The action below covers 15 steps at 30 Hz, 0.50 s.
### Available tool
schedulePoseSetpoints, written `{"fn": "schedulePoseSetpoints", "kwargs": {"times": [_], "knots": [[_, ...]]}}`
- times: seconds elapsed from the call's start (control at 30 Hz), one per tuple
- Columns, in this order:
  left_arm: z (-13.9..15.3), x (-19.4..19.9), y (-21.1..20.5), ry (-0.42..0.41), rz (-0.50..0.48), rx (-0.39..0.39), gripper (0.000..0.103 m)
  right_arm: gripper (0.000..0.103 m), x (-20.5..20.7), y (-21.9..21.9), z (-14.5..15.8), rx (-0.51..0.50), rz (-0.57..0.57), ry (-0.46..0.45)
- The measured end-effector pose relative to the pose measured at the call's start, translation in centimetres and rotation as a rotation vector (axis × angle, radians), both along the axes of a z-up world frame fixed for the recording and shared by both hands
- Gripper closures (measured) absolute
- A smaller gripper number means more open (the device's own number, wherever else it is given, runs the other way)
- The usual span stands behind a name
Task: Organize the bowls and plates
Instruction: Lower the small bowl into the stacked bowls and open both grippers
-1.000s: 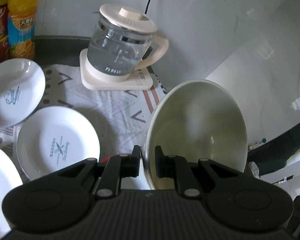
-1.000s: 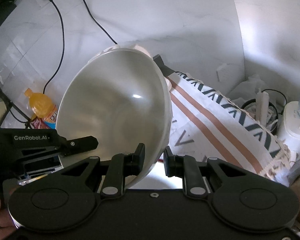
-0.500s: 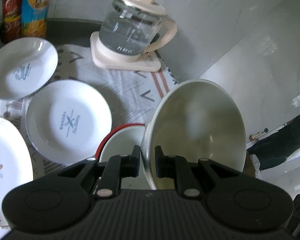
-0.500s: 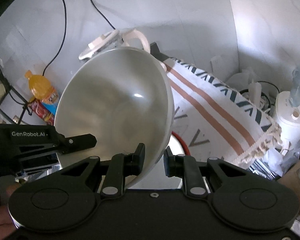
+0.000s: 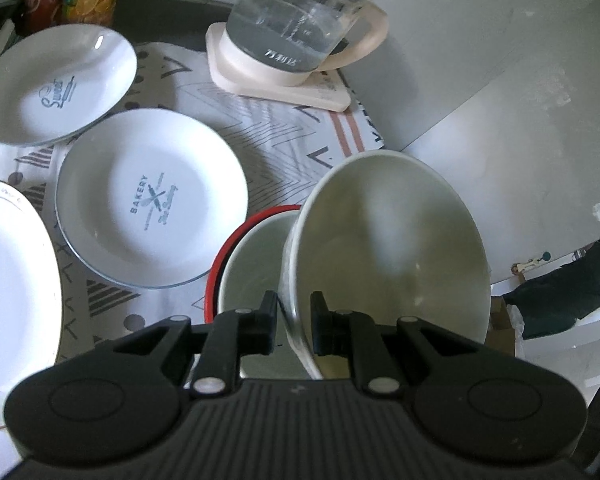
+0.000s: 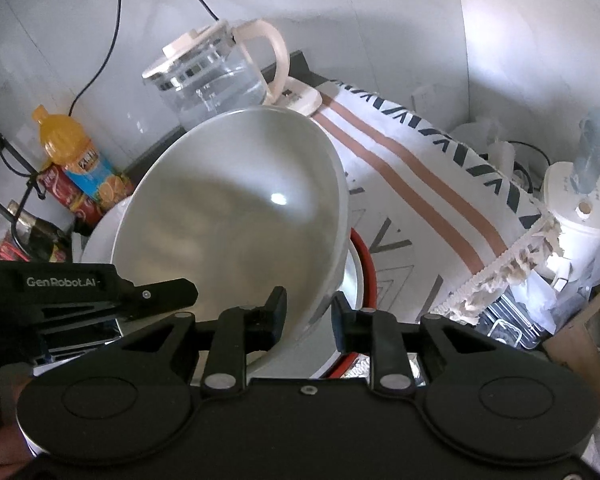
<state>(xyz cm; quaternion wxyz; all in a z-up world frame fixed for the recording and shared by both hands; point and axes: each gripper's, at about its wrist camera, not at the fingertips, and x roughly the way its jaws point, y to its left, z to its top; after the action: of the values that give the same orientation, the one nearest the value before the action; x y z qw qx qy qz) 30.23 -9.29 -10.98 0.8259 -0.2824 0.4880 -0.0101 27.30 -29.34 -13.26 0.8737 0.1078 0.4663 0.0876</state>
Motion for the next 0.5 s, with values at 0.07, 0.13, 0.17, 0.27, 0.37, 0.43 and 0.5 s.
{"fn": "schedulePoseSetpoints", "kwargs": {"times": [0.07,0.13,0.17,0.27,0.37,0.43,0.5], "knots": [[-0.28,0.2,0.09,0.013,0.003,-0.003,0.088,0.076,0.25,0.07,-0.29,0.004,0.005,0.009],[-0.56,0.34,0.04,0.03,0.005,-0.005,0.087,0.073,0.41,0.16,-0.56,0.006,0.007,0.019],[-0.64,0.38,0.0,0.037,0.011,0.002,0.086,0.072,0.47,0.19,-0.68,0.006,0.008,0.023],[-0.75,0.62,0.01,0.066,0.027,0.029,0.081,0.062,0.53,0.12,-0.81,0.026,0.007,0.034],[-0.76,0.64,0.45,0.08,0.042,0.002,0.079,0.056,0.69,0.18,-0.57,0.041,0.012,0.04],[-0.43,0.64,0.54,0.077,0.047,0.005,0.074,0.056,0.73,0.2,-0.38,0.036,0.012,0.041],[0.09,0.55,0.67,0.062,0.054,0.013,0.064,0.055,0.76,0.14,-0.21,0.036,0.008,0.045]]}}
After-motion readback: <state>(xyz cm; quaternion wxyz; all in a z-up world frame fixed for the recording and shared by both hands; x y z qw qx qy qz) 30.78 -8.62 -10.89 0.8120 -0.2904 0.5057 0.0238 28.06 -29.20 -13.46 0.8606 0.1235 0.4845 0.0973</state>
